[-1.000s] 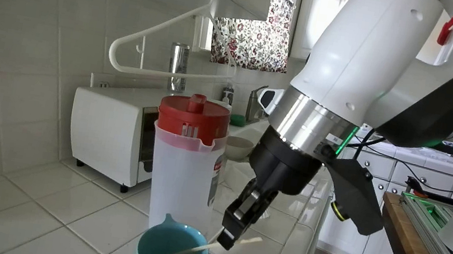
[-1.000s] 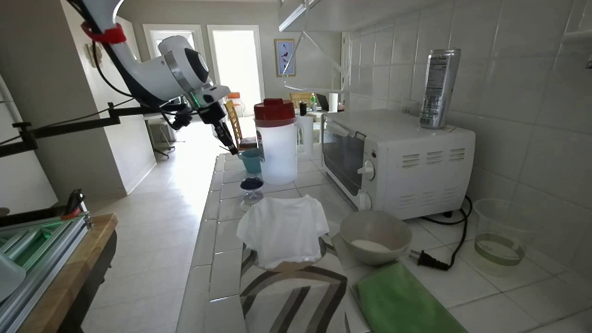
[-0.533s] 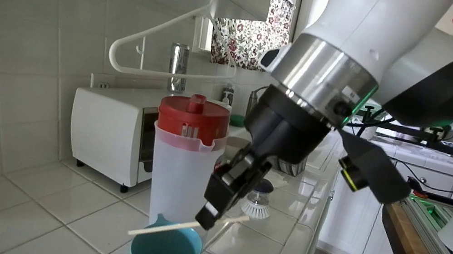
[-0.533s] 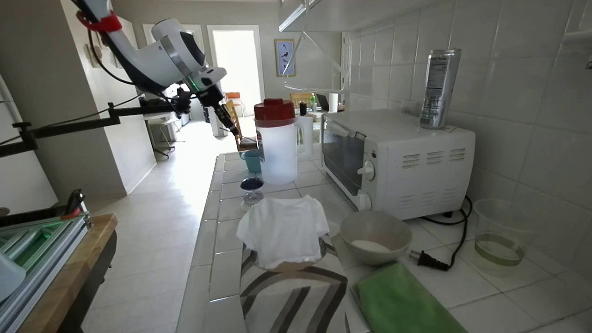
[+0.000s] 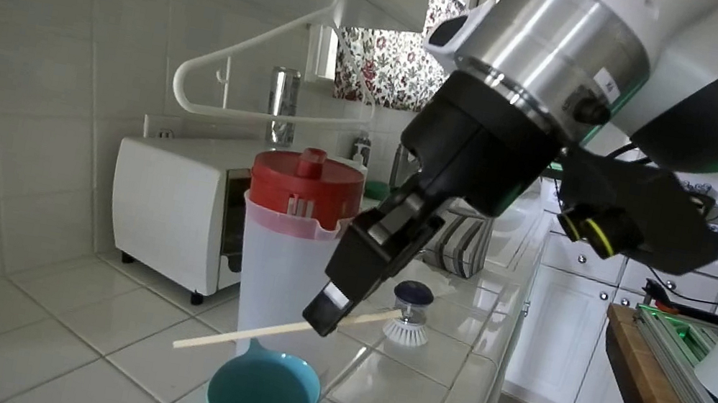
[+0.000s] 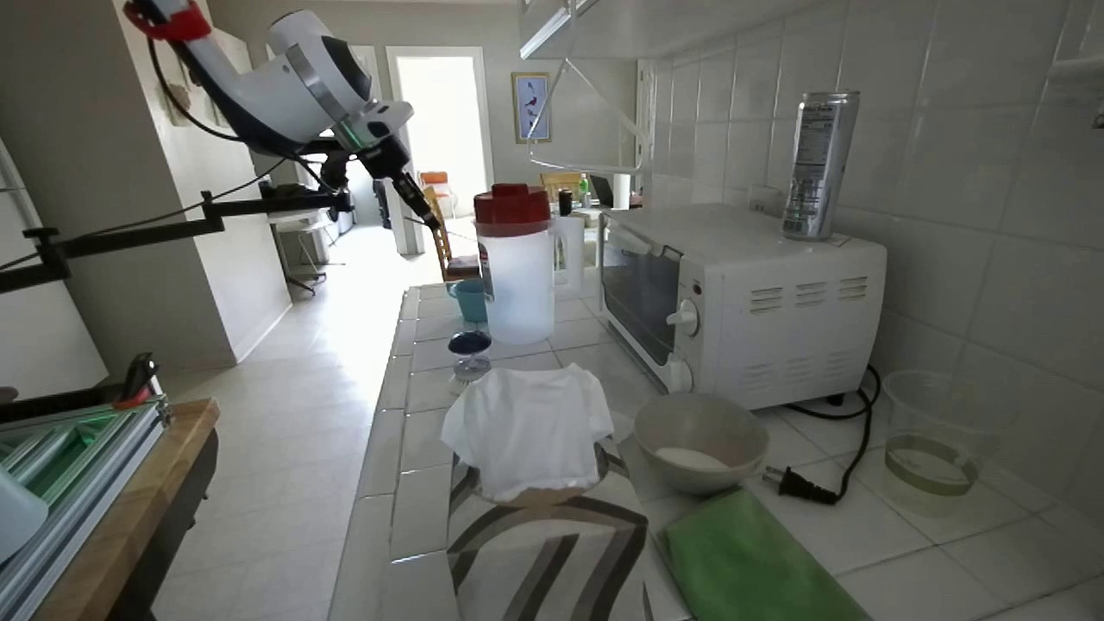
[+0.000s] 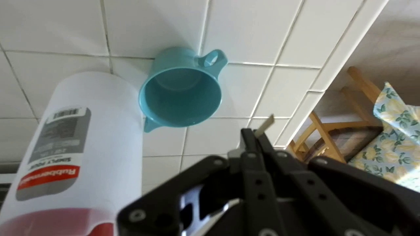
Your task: Remove the wooden stirrer from the blue jug.
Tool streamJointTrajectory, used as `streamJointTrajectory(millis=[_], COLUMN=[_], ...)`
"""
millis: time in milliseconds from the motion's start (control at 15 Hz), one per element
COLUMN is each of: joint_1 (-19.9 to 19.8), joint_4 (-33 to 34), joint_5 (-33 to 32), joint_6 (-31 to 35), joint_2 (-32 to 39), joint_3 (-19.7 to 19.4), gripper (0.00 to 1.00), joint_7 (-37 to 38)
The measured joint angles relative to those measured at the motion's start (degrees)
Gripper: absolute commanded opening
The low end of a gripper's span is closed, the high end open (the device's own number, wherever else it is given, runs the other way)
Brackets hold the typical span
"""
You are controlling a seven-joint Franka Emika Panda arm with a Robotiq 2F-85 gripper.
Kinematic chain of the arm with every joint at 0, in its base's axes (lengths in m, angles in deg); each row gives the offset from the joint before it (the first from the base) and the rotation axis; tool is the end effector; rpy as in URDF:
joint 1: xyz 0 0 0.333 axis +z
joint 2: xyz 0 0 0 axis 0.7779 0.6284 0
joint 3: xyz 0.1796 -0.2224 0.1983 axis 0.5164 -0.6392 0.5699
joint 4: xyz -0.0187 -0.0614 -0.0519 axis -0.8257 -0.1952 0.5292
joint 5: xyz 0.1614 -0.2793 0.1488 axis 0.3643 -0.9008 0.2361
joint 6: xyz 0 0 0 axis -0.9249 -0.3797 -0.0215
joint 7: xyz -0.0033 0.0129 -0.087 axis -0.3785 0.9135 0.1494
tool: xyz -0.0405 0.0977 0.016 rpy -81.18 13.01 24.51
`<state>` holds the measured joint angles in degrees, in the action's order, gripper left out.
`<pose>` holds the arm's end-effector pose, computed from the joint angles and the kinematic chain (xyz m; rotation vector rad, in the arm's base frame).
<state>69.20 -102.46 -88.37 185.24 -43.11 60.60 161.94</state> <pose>0.4006 0.3665 0.3716 -2.8743 0.0010 -0.7562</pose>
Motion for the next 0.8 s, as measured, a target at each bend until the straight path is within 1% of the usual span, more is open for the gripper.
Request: streamJointTrajectory(millis=[67,200,333,467,600,800], joint_1=[-0.29,-1.59,-4.05,-6.71,-9.12,-11.48], joint_4=[-0.40,-2.26,-5.44,-8.29,-9.68,-9.68], joint_5=[1.35,6.12,11.34,16.82,22.79,32.61], joint_6=[0.55,0.82,-0.67,-4.30,-8.03,-12.71], joint_2=[-0.39,-1.68,-3.30,-4.69,-5.98,-9.19], joint_3=[0.87,3.28,6.70,10.08,12.75,14.56], gripper=[0.01,0.01,0.01,0.01,0.01,0.01], joint_7=[-2.56,-9.97,-17.80,-25.40,-33.06,-44.93])
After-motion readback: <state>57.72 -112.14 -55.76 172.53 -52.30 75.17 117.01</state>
